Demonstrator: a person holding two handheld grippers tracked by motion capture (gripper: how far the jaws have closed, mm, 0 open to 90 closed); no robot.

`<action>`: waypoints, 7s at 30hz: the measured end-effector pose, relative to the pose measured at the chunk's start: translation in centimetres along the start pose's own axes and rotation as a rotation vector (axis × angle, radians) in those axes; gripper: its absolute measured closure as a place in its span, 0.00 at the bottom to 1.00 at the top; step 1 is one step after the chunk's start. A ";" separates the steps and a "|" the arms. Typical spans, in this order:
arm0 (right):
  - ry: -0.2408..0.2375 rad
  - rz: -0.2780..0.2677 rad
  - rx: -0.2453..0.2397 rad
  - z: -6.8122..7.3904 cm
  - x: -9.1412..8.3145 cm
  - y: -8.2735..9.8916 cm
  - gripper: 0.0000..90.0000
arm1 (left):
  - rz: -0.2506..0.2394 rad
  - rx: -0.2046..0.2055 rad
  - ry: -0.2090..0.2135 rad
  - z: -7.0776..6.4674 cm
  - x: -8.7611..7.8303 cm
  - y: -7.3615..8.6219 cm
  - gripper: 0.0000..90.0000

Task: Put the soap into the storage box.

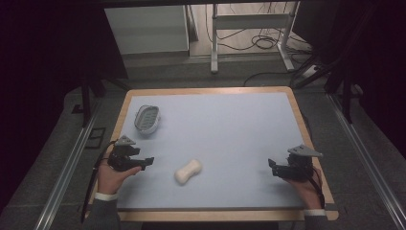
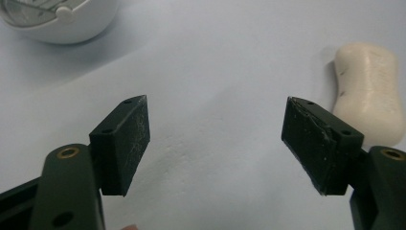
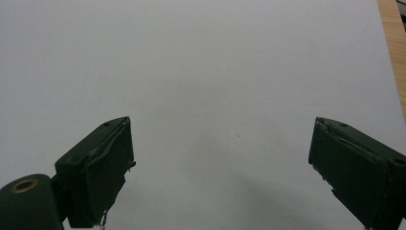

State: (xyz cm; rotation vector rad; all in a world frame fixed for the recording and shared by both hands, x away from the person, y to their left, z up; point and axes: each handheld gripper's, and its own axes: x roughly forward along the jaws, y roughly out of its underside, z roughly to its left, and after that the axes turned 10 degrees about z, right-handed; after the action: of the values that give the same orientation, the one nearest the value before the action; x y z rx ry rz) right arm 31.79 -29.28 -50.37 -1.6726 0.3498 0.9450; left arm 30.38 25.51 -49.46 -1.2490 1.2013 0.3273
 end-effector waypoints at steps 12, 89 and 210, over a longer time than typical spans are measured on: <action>0.002 -0.001 0.010 -0.4 -0.3 0.2 0.09 | 0.004 0.057 -0.013 -1.6 -0.4 -0.6 0.26; 0.005 -0.027 0.052 -1.2 -1.1 0.4 0.09 | 0.206 0.247 0.048 -10.0 3.6 -6.5 0.20; 0.033 0.003 0.096 -2.5 -0.9 1.0 0.09 | 0.278 0.157 -0.009 -3.2 1.1 -10.2 0.55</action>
State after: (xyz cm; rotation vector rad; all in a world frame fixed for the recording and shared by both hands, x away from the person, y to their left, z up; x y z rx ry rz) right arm 31.53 -32.06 -50.21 -1.6022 0.4134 0.8899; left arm 36.94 18.62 -44.35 -0.9456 1.3686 0.4322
